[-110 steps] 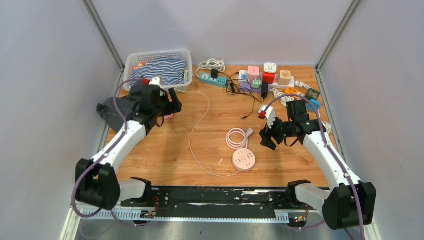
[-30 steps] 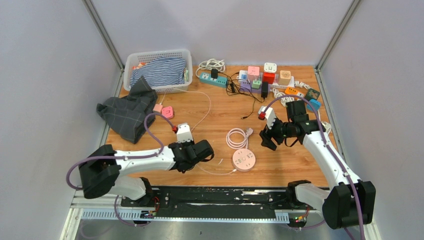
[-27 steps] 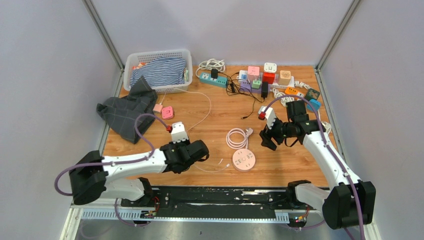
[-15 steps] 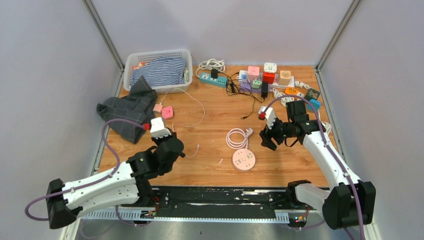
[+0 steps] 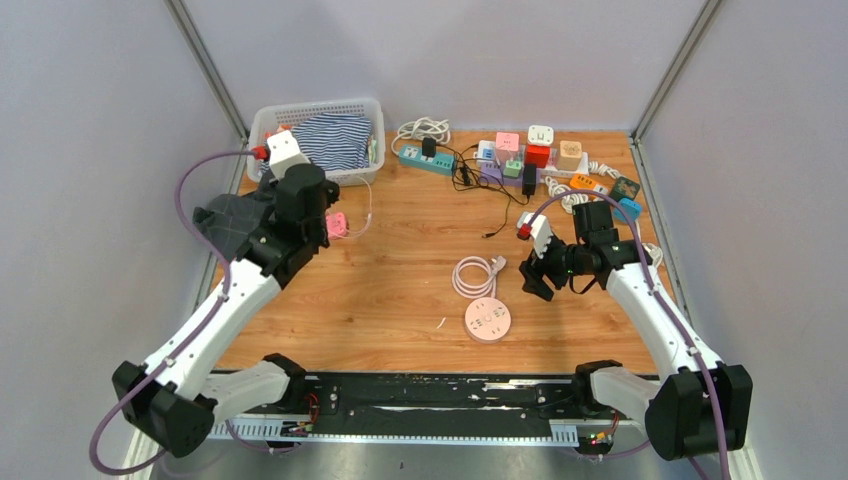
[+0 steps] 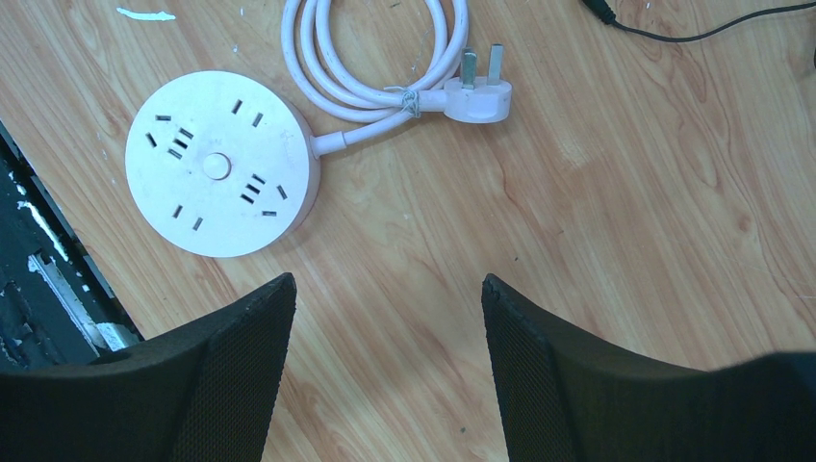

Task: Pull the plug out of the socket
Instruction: Place the plug at the center of the board.

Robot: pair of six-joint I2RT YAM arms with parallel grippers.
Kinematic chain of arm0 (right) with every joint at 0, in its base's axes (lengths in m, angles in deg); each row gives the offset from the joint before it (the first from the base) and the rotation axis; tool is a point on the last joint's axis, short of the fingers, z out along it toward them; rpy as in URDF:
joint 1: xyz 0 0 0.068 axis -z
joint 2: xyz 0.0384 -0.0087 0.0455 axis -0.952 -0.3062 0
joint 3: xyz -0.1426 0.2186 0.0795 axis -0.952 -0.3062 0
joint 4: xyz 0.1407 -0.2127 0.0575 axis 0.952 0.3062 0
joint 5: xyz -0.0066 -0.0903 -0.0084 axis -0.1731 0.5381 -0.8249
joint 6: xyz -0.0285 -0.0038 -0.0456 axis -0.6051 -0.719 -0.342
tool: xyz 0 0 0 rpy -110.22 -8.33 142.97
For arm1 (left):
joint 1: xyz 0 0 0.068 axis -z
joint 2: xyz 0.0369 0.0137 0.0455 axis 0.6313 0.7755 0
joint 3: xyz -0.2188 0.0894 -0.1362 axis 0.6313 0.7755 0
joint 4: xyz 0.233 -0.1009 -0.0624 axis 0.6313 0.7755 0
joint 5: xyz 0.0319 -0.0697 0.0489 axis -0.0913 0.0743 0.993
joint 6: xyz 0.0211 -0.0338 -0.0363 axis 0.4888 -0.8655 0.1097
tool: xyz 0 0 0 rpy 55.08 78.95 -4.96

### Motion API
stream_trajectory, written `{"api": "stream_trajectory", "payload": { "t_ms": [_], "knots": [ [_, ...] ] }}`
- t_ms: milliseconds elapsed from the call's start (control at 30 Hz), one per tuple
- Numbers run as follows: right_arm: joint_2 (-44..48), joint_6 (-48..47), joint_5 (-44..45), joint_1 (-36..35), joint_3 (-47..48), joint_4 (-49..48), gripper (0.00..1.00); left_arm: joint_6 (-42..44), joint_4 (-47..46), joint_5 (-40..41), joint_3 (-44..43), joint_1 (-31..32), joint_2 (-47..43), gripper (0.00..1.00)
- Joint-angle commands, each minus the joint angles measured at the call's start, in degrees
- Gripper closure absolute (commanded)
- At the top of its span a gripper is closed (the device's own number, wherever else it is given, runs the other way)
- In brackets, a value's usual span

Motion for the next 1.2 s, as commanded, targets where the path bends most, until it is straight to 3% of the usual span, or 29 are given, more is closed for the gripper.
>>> {"api": "stream_trajectory", "payload": {
  "t_ms": [0,267,400,533,600,733,800,967,1167],
  "knots": [
    [0.7,-0.6,-0.3,-0.5,-0.6,1.3,0.27,5.1,2.3,-1.6,-4.7,-4.6,6.7,0.99],
    [0.2,-0.7,-0.2,-0.5,-0.7,1.1,0.27,3.2,3.6,-10.5,-8.6,-17.4,19.3,0.98],
    [-0.6,-0.7,0.3,-0.5,-0.6,1.2,0.27,4.0,8.5,-12.4,-14.7,-19.0,26.8,0.98],
    [-0.9,-0.6,0.8,-0.4,-0.8,1.0,0.27,5.2,6.8,-15.1,-13.8,-19.1,30.9,0.94],
    [-1.3,-0.6,0.9,-0.5,-0.7,1.0,0.27,5.9,7.6,-14.8,-14.5,-19.3,33.0,0.79],
    [-1.4,-0.6,1.1,-0.5,-0.8,1.0,0.27,5.2,10.0,-14.6,-16.4,-20.6,35.4,0.39],
    [-1.5,-0.5,1.1,-0.5,-0.7,1.0,0.27,4.3,10.5,-14.3,-16.5,-21.0,35.3,0.27],
    [-1.3,-0.5,1.3,-0.4,-0.7,0.9,0.27,3.0,13.3,-21.1,-18.1,-21.1,31.2,0.24],
    [-1.1,-0.4,1.3,-0.1,-0.6,1.1,0.27,4.6,5.7,-25.9,-10.6,-21.1,20.3,0.20]
  ]
}}
